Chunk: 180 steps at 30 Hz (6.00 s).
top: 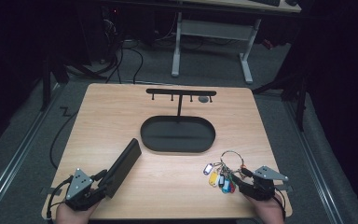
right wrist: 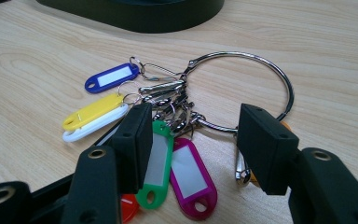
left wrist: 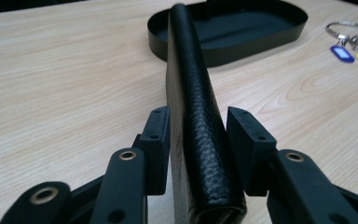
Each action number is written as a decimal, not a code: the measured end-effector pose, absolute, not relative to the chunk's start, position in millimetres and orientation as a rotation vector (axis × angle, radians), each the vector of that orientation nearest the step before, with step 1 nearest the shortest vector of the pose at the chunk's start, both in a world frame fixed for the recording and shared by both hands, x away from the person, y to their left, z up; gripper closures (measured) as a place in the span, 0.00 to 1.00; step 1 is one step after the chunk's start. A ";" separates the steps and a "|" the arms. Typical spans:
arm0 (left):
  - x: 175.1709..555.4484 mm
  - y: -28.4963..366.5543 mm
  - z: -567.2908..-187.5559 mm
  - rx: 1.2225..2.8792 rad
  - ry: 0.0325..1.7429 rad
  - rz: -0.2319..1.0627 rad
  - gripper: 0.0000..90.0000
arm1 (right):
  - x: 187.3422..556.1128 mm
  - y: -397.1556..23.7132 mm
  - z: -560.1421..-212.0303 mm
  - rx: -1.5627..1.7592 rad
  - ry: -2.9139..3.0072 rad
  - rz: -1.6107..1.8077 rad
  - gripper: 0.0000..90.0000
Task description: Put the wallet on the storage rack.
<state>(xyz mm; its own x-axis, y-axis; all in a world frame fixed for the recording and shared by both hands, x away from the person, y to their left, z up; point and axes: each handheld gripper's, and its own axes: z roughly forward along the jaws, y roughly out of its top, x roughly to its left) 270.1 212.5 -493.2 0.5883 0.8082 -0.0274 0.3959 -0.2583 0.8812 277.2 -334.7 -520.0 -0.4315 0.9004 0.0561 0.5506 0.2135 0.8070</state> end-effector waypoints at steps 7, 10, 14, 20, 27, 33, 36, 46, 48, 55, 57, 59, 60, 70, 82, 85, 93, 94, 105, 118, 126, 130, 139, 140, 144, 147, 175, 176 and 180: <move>270.2 207.4 -494.9 1.933 0.973 0.564 0.71 | 277.5 -334.4 -520.5 1.334 2.074 1.095 0.51; 271.2 205.6 -492.9 1.961 0.974 0.556 0.72 | 277.3 -333.9 -520.6 1.345 2.074 1.094 0.51; 273.8 202.4 -487.8 2.006 1.000 0.549 0.73 | 277.7 -333.4 -520.4 1.347 2.071 1.091 0.51; 278.7 189.9 -475.5 2.117 1.023 0.546 0.73 | 277.9 -334.1 -520.0 1.340 2.072 1.103 0.51; 291.9 184.6 -463.0 2.220 1.074 0.467 0.73 | 279.8 -334.8 -520.1 1.327 2.087 1.123 0.50; 301.1 178.3 -456.4 2.318 1.081 0.432 0.72 | 279.6 -335.3 -518.7 1.327 2.079 1.141 0.49; 305.8 177.3 -454.3 2.345 1.092 0.410 0.72 | 279.4 -335.2 -517.9 1.327 2.076 1.148 0.49; 314.6 176.6 -450.6 2.429 1.048 0.382 0.79 | 281.5 -333.6 -518.6 1.326 2.079 1.150 0.49; 315.6 176.6 -449.9 2.444 1.033 0.371 0.79 | 281.4 -334.2 -518.6 1.332 2.076 1.146 0.49; 316.7 174.7 -447.5 2.472 0.997 0.385 0.81 | 280.8 -336.4 -518.3 1.334 2.067 1.147 0.49; 317.5 174.5 -442.8 2.474 0.982 0.400 0.81 | 279.6 -337.0 -518.6 1.338 2.067 1.144 0.49; 317.4 171.7 -437.3 2.472 0.954 0.430 0.82 | 278.2 -339.1 -519.0 1.342 2.065 1.140 0.49; 317.2 170.4 -435.3 2.470 0.942 0.441 0.82 | 277.4 -340.6 -518.8 1.346 2.061 1.140 0.49; 316.5 137.3 -422.2 2.483 0.726 0.516 0.82 | 271.0 -345.1 -516.5 1.373 2.037 1.144 0.50; 341.2 105.6 -412.2 2.502 0.616 0.557 0.82 | 265.0 -347.4 -517.5 1.368 2.042 1.144 0.50; 347.7 96.6 -408.3 2.516 0.580 0.566 0.82 | 262.9 -350.5 -516.4 1.372 2.032 1.157 0.50; 366.6 73.7 -402.3 2.558 0.475 0.647 0.82 | 263.0 -351.1 -517.2 1.372 2.040 1.171 0.50; 369.1 70.4 -402.1 2.569 0.461 0.657 0.82 | 262.4 -351.4 -516.9 1.368 2.039 1.174 0.50; 397.7 38.1 -406.1 2.592 0.291 0.748 0.82 | 263.5 -354.0 -515.9 1.379 2.025 1.192 0.51; 421.3 20.9 -422.0 2.577 0.150 0.853 0.81 | 263.4 -355.2 -516.4 1.394 2.021 1.204 0.51; 441.5 22.2 -434.9 2.592 0.141 0.894 0.81 | 263.6 -356.5 -518.3 1.402 2.021 1.200 0.51; 448.2 22.6 -439.2 2.587 0.130 0.897 0.82 | 263.2 -357.7 -519.1 1.410 2.019 1.203 0.51; 457.6 19.5 -446.1 2.610 0.108 0.908 0.82 | 261.4 -359.5 -518.7 1.415 2.012 1.208 0.51; 459.0 19.2 -446.5 2.615 0.116 0.903 0.82 | 261.5 -359.9 -518.9 1.412 2.012 1.208 0.51; 462.0 18.6 -448.4 2.616 0.106 0.902 0.81 | 261.8 -360.2 -519.5 1.419 2.013 1.208 0.51; 464.2 19.5 -451.9 2.638 0.103 0.897 0.81 | 262.1 -360.0 -519.8 1.416 2.017 1.209 0.51; 457.8 10.7 -483.6 2.754 0.262 0.705 0.60 | 262.0 -360.9 -518.7 1.422 2.014 1.225 0.51; 457.4 9.9 -484.8 2.760 0.261 0.700 0.60 | 262.0 -360.9 -518.8 1.421 2.014 1.225 0.51; 459.8 10.4 -482.8 2.741 0.314 0.653 0.56 | 262.5 -360.3 -519.1 1.419 2.019 1.222 0.51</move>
